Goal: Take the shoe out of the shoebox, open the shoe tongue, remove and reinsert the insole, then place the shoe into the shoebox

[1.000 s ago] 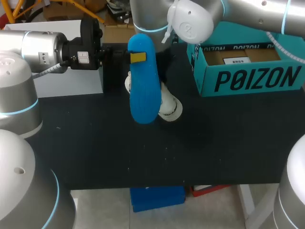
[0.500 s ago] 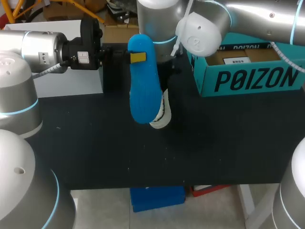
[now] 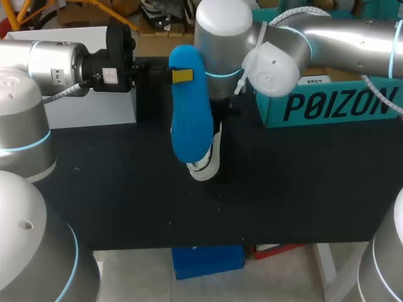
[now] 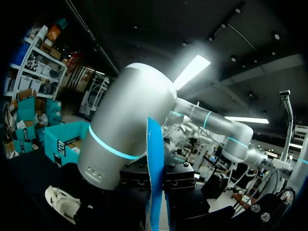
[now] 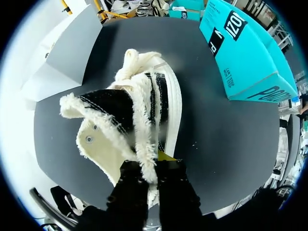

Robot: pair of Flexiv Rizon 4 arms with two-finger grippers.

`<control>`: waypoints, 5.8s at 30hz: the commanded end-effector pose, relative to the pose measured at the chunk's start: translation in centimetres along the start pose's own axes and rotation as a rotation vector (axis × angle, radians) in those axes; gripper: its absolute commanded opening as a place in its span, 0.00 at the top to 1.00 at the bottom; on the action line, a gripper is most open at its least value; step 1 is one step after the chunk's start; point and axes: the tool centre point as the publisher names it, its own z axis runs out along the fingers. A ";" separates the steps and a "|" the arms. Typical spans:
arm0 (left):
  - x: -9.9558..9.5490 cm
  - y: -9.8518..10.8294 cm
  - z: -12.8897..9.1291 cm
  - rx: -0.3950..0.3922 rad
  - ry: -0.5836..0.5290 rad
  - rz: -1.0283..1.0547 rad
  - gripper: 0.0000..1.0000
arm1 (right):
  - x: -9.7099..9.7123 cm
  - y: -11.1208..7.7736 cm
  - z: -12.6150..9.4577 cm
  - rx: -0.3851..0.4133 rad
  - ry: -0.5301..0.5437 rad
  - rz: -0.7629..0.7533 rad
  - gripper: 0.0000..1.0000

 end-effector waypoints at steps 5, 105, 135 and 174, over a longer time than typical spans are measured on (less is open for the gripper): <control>0.1 0.0 0.1 -0.001 -0.005 0.000 1.00 | -0.1 -0.5 2.0 0.009 0.022 0.011 1.00; 0.1 0.0 0.1 -0.001 -0.005 0.000 1.00 | -7.1 -0.4 -10.7 -0.185 1.257 0.015 0.00; 1.1 1.9 -0.3 -0.138 -0.133 0.976 1.00 | -6.6 -0.6 -13.5 -0.195 1.320 0.018 0.00; 7.5 10.1 -2.2 -0.080 -0.170 1.741 1.00 | -6.6 -0.6 -13.5 -0.195 1.320 0.018 0.00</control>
